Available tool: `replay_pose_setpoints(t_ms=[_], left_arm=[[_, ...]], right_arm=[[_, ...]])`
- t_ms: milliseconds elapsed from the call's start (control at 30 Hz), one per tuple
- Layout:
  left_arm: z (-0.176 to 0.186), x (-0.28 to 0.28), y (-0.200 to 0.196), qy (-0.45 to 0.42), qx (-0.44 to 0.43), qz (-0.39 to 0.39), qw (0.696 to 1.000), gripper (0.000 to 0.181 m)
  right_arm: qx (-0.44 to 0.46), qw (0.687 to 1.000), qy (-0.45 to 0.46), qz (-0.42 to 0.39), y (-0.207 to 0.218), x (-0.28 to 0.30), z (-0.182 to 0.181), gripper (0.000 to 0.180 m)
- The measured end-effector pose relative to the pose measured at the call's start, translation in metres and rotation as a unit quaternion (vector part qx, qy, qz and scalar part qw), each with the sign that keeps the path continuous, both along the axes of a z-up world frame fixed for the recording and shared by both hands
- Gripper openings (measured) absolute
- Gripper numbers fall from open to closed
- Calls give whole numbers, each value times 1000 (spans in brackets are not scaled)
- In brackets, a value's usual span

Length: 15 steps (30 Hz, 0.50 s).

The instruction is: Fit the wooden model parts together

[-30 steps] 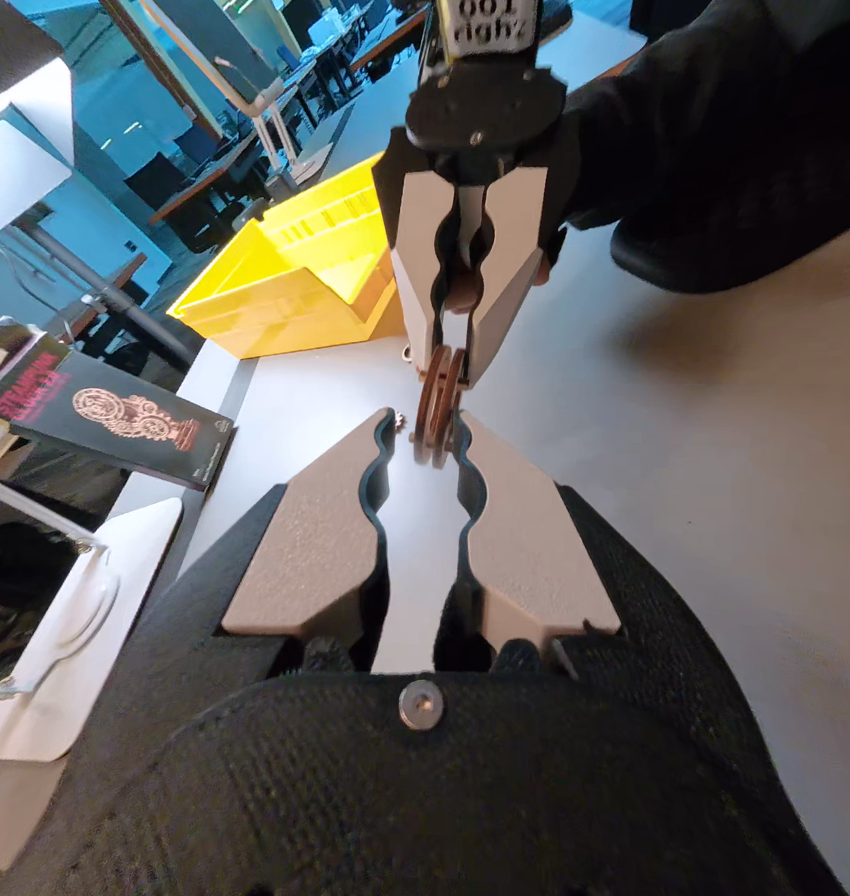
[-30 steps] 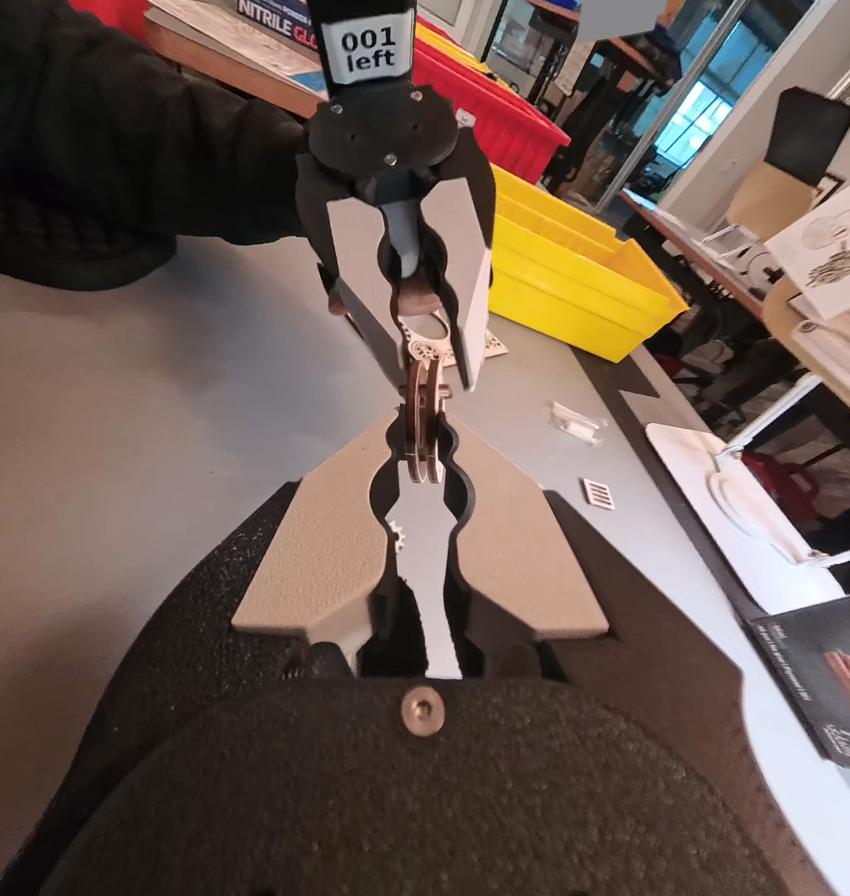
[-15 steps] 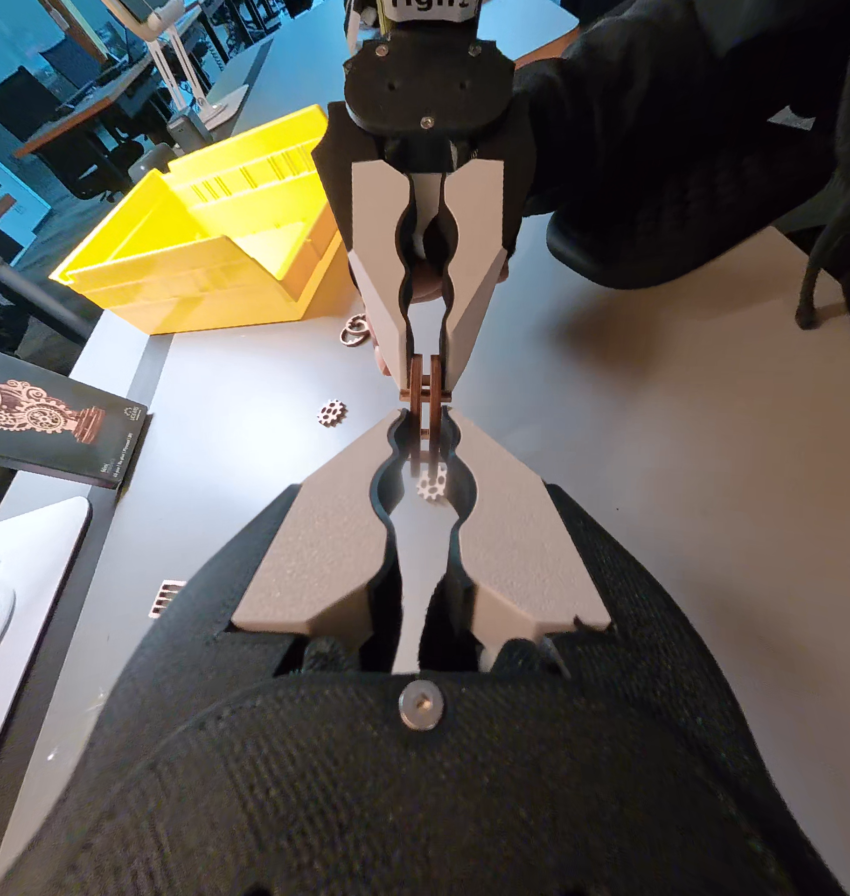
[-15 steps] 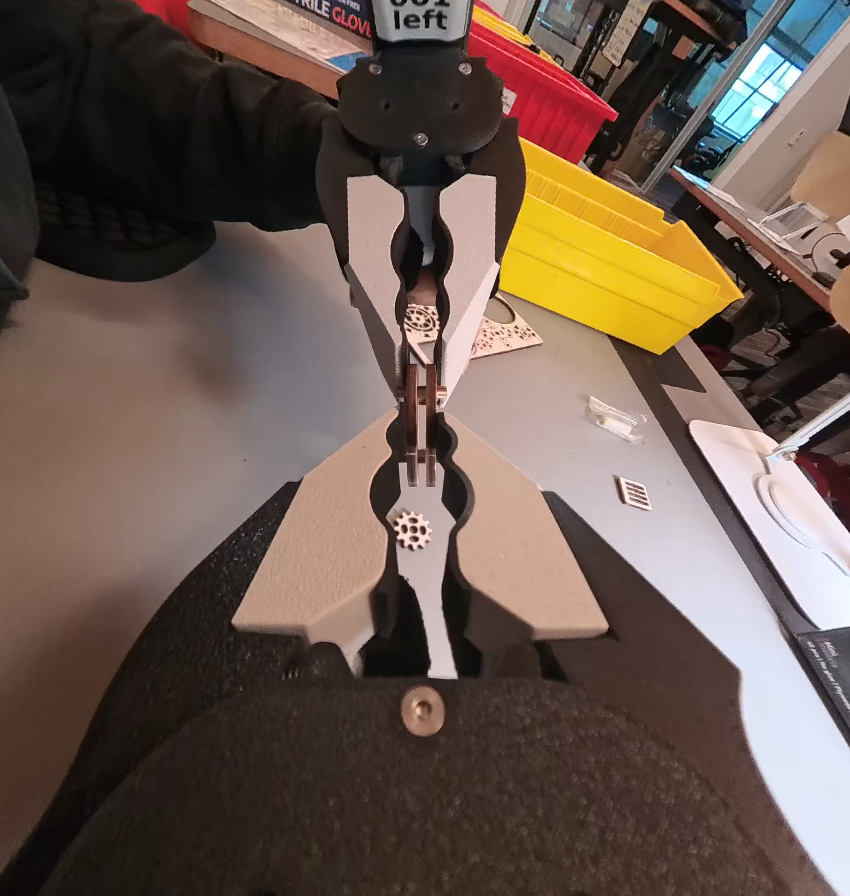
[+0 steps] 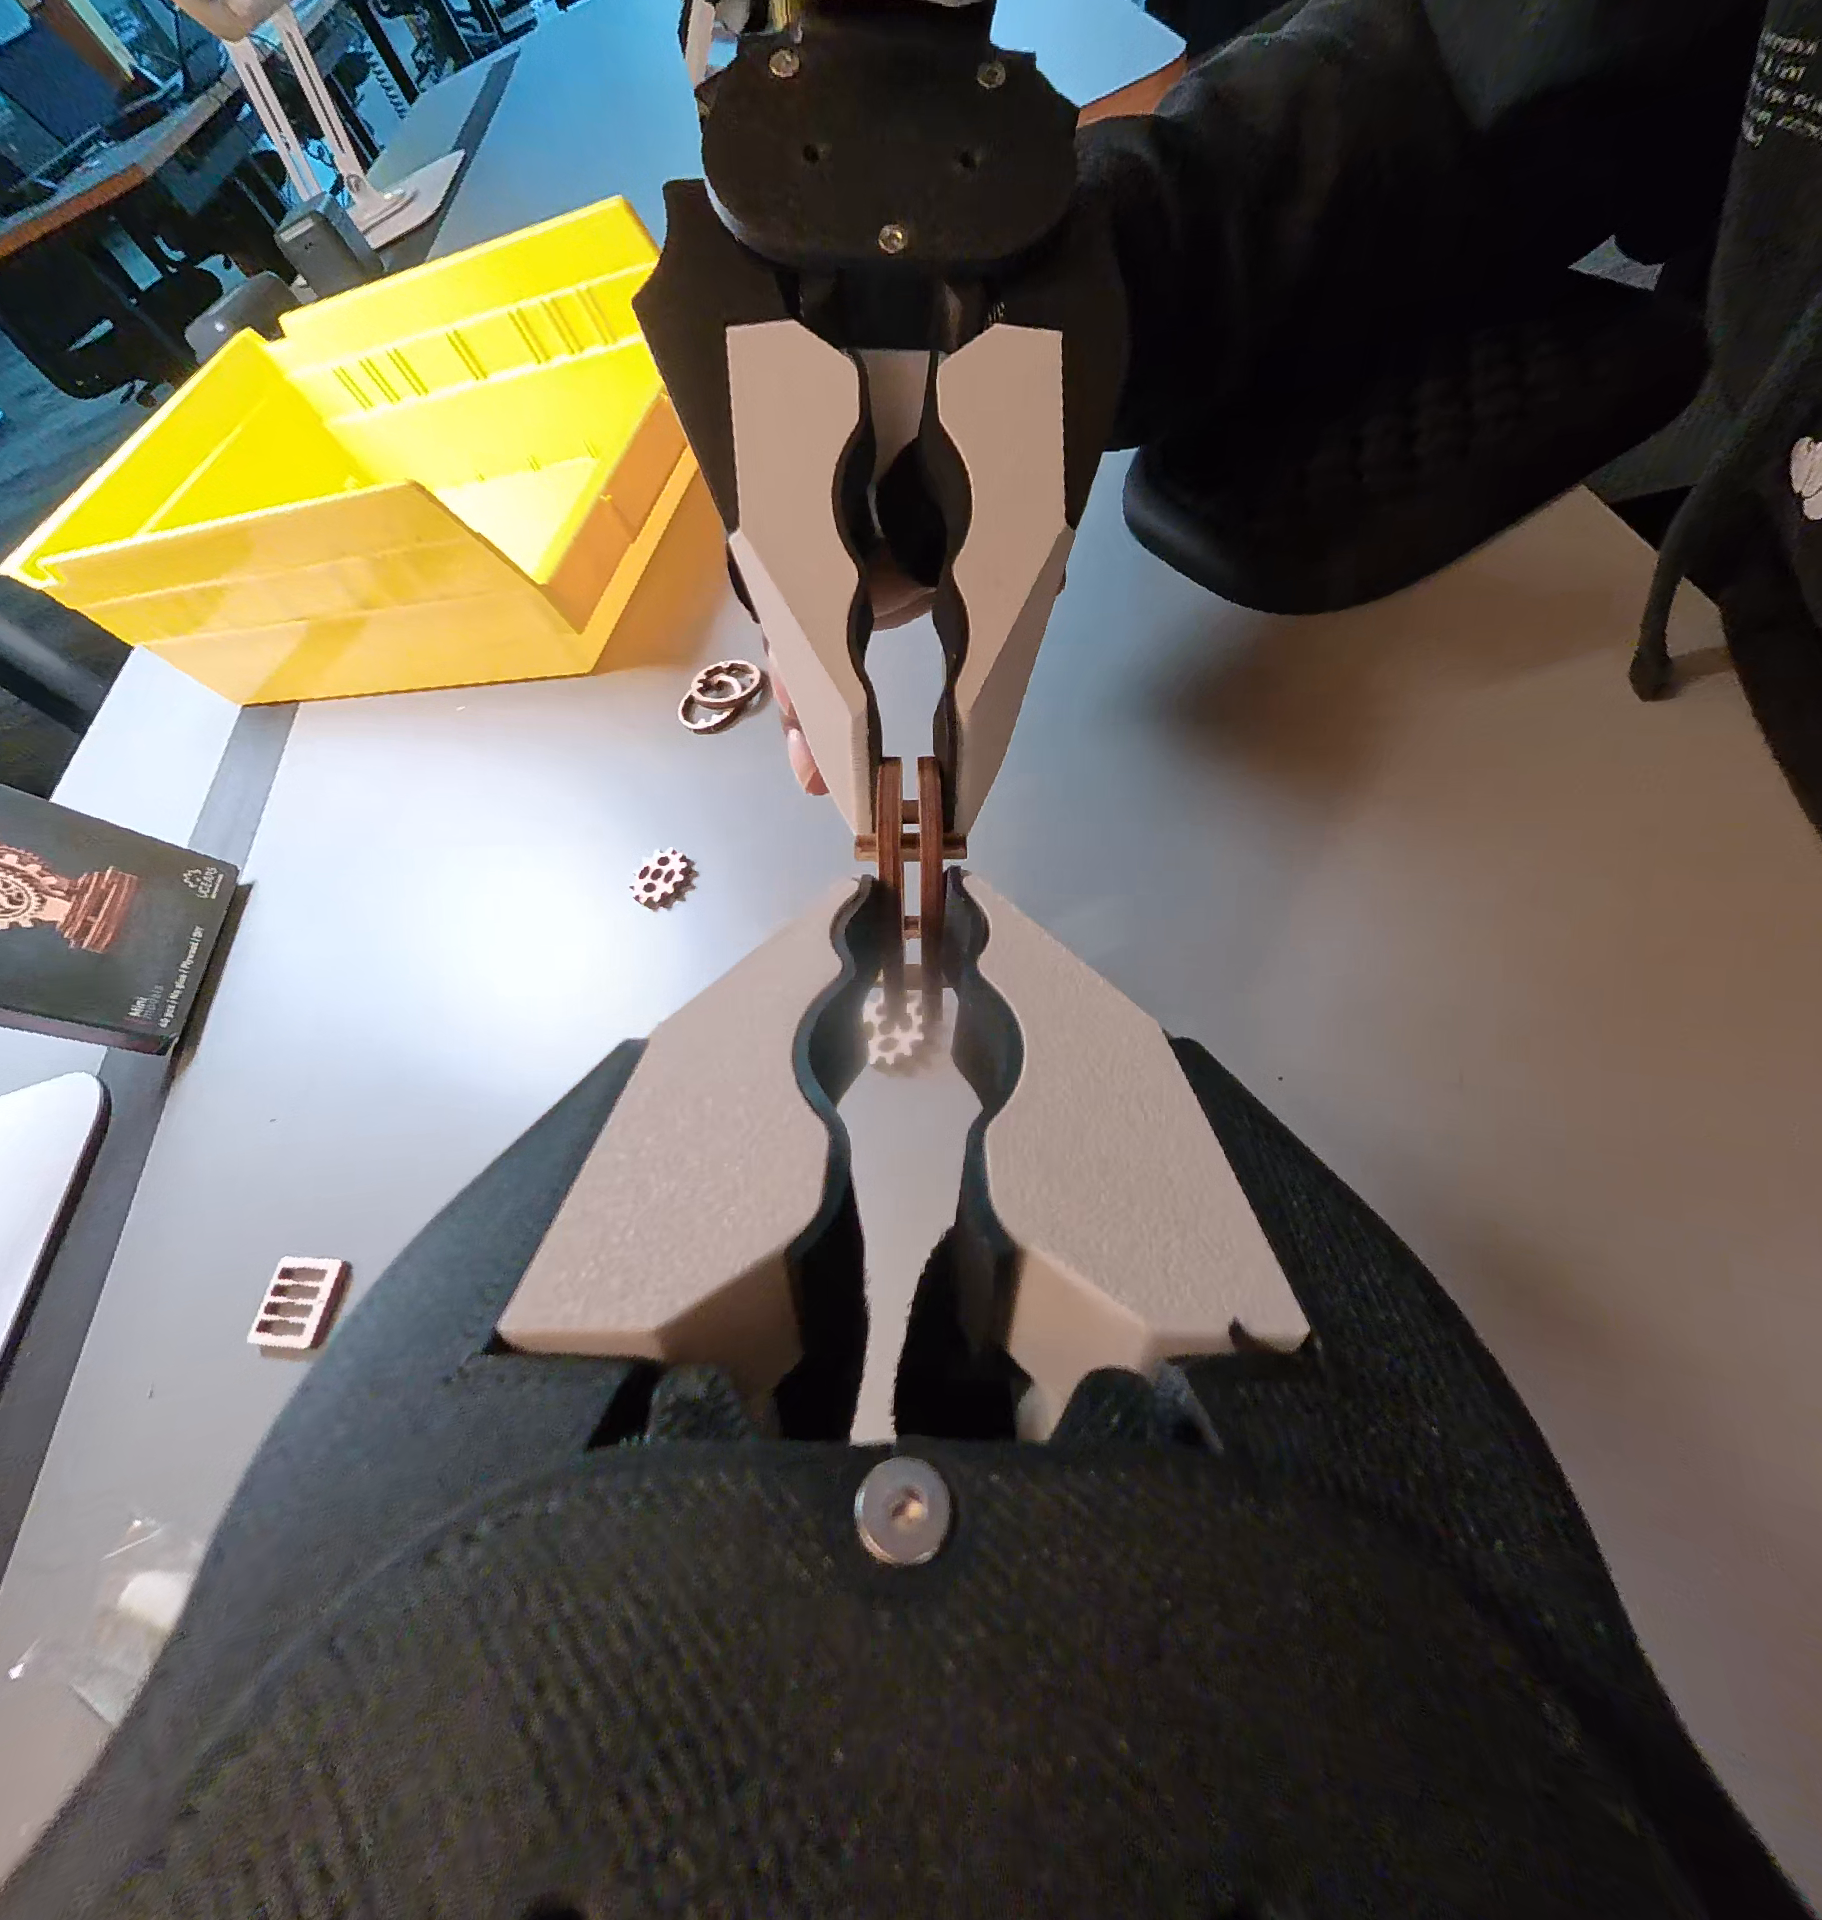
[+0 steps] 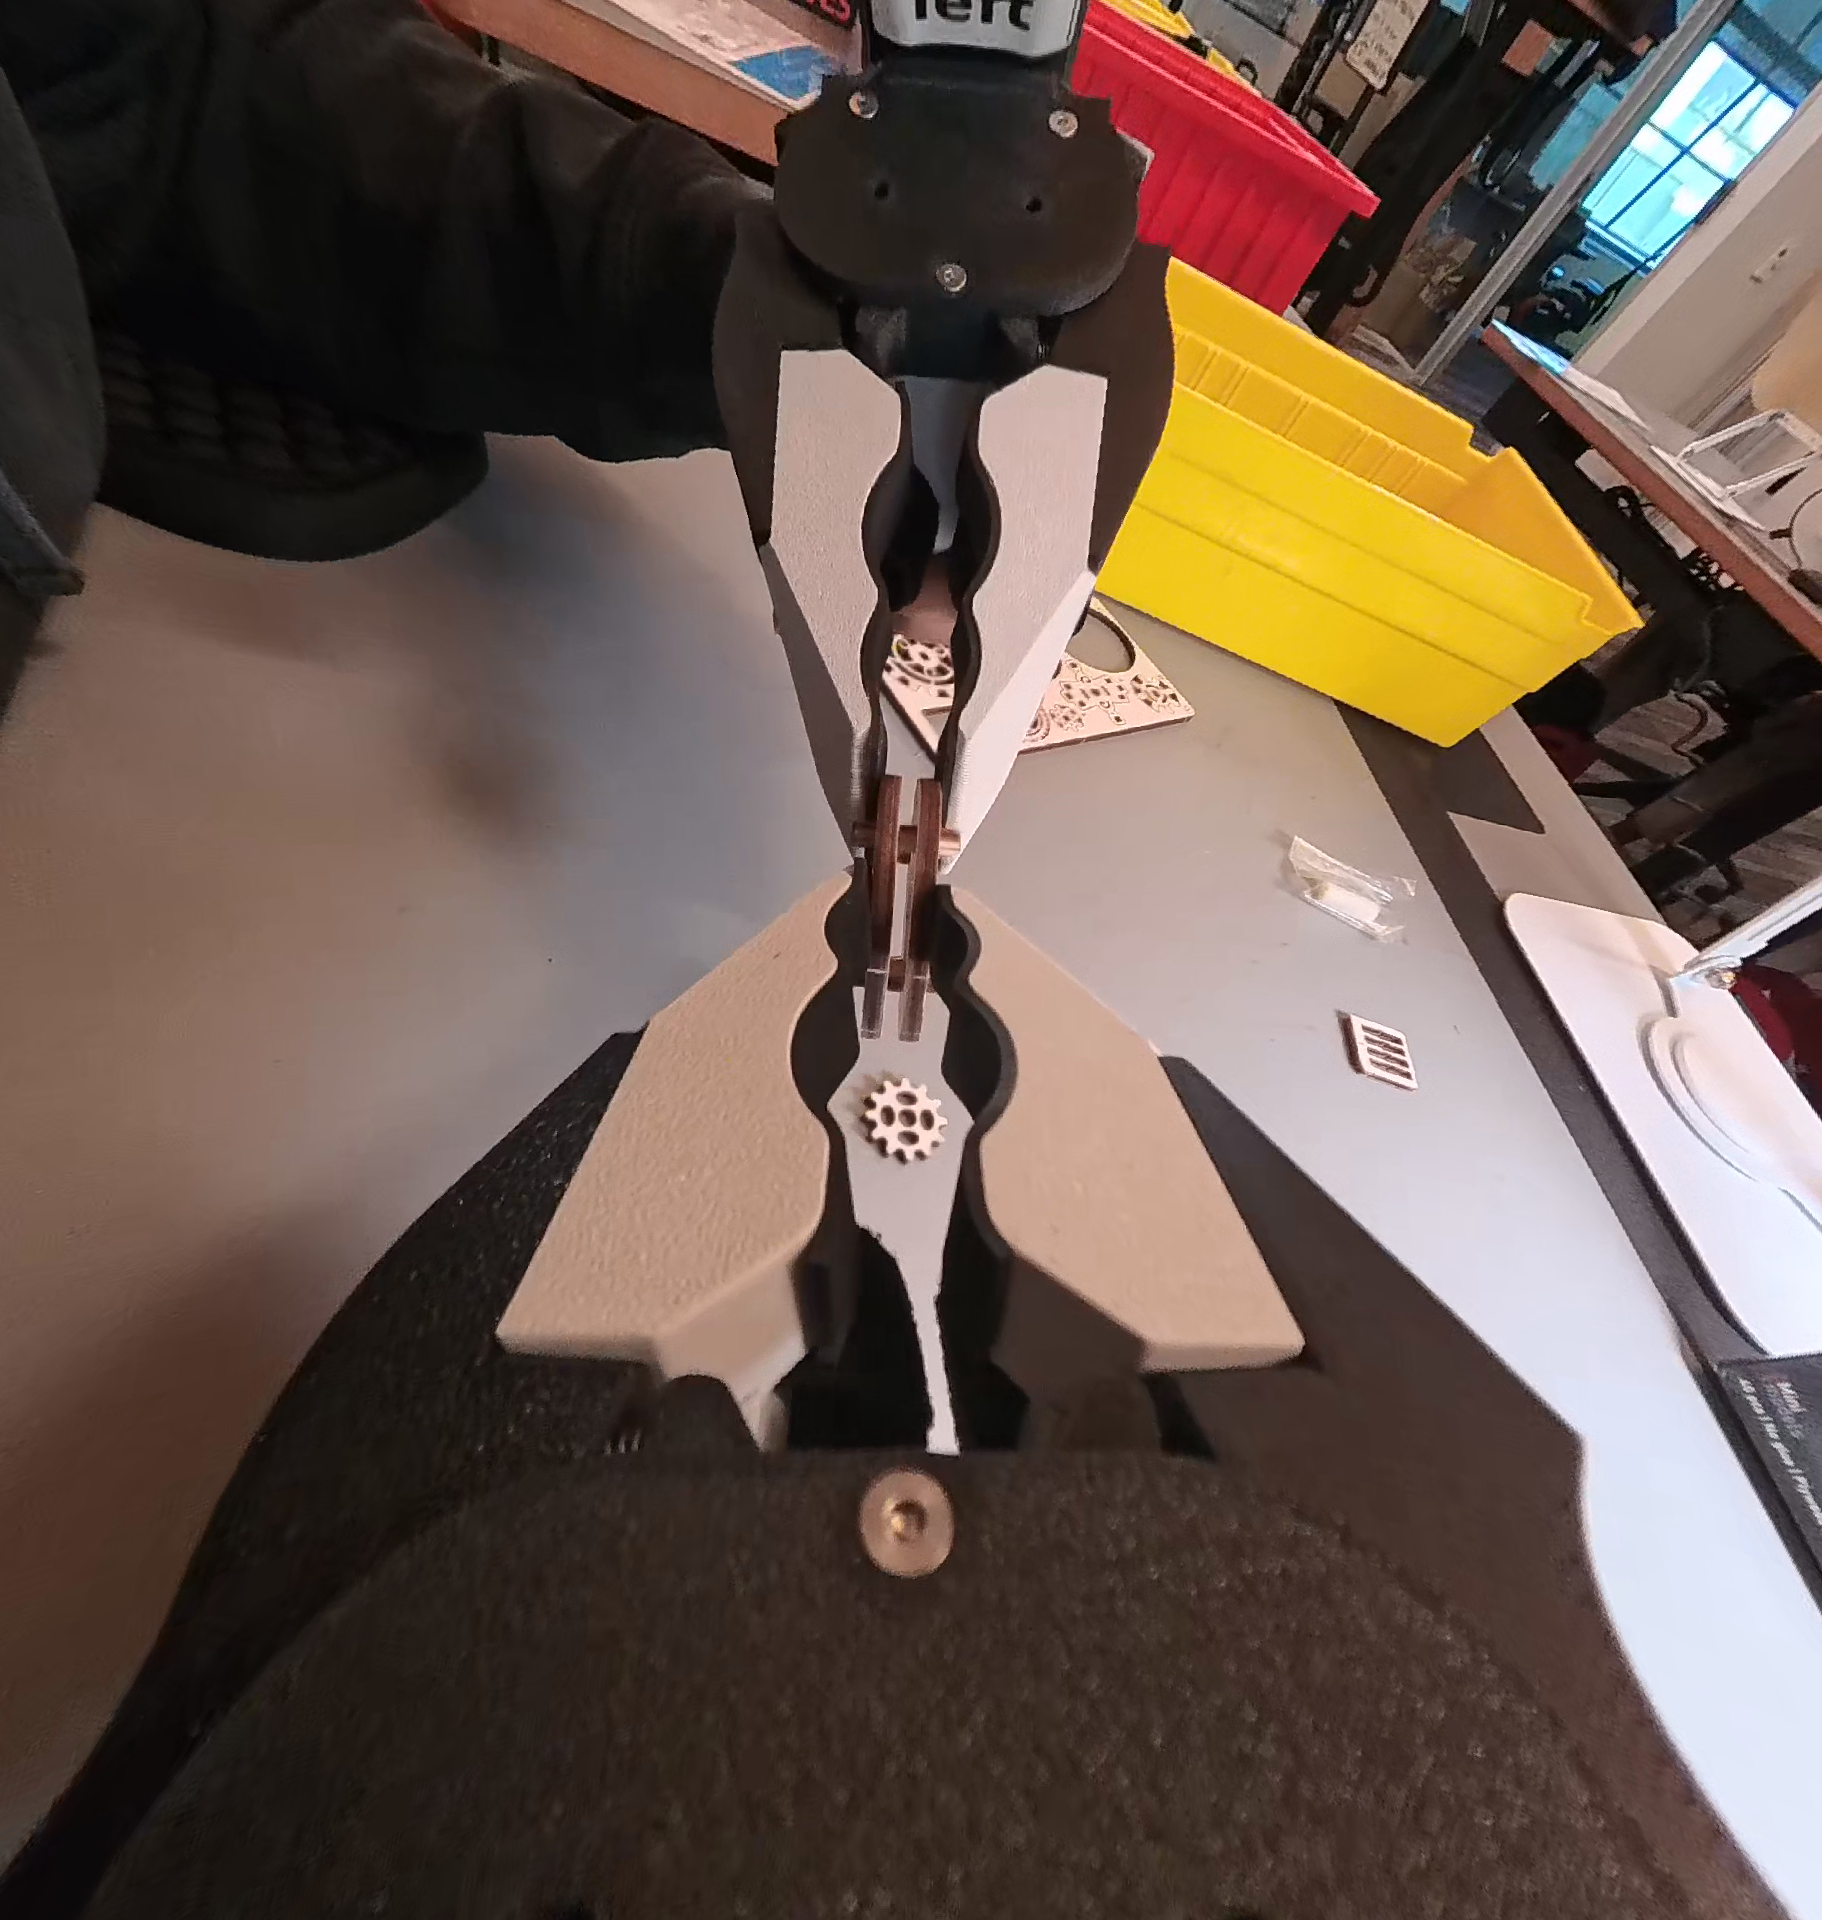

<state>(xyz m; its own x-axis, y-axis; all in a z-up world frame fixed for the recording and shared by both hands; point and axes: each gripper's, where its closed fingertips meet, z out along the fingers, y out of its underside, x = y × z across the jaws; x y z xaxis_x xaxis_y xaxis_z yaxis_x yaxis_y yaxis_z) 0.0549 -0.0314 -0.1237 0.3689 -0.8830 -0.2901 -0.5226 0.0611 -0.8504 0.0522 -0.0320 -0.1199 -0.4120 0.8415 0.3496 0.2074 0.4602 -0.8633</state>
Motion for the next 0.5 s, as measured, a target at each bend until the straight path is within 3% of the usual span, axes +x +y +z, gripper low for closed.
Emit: replay_pose_setpoints(t_ms=[233, 367, 500], left_arm=[[9, -3, 4, -19, 26, 6, 999, 10], [35, -3, 4, -109, 85, -5, 990, 9], [54, -11, 9, -229, 46, 2, 972, 9]], right_arm=[[-8, 1000, 20, -9, 3, -3, 7, 9], [-3, 995, 97, -16, 4, -2, 35, 11], [-100, 987, 125, -11, 11, 5, 53, 23]])
